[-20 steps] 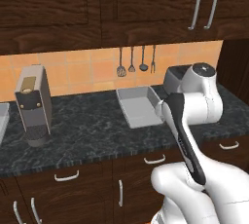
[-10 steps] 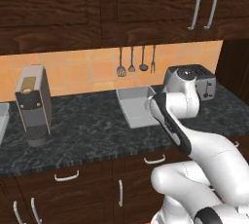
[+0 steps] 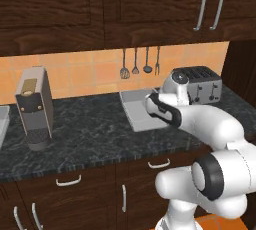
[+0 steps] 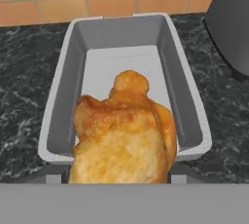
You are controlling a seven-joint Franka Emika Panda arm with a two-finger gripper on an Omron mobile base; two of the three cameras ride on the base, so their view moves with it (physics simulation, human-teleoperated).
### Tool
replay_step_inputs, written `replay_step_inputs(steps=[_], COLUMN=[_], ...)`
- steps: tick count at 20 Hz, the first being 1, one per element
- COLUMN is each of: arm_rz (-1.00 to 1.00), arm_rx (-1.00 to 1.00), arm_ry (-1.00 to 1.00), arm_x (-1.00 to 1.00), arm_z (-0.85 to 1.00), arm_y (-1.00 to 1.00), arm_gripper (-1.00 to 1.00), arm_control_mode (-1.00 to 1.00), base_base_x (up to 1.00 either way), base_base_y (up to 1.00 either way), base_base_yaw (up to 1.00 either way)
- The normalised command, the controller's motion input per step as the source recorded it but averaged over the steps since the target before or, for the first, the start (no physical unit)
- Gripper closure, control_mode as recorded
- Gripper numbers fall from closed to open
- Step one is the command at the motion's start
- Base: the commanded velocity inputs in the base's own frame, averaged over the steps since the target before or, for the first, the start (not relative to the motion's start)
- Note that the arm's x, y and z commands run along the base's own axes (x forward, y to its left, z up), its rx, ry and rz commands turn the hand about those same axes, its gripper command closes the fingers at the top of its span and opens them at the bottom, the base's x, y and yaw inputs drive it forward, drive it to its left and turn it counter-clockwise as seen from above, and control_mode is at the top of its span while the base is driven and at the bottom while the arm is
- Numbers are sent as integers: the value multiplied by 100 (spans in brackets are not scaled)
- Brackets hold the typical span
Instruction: Place one sweet potato and one chicken drumstick in each tupperware on the nearby counter, to pack two identical lunches.
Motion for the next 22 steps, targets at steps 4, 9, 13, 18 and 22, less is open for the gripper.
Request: replay_step_inputs(steps=[4, 9, 13, 18, 22], arm_rz=[0, 3, 3, -3, 2], arm_rx=[-1, -1, 6, 2, 3], arm_ry=[0, -11, -23, -26, 8], arm_x=[73, 27, 12, 7, -5], arm_z=[-6, -59, -44, 72, 100], arm_y=[0, 2, 0, 4, 0], arm_gripper=[100, -100, -100, -100, -100], arm_control_mode=[-100, -100, -100, -100, -100], base_base_x=[0, 0, 0, 0, 0], base_base_y=[0, 0, 0, 0, 0], base_base_yaw=[0, 0, 0, 0, 0])
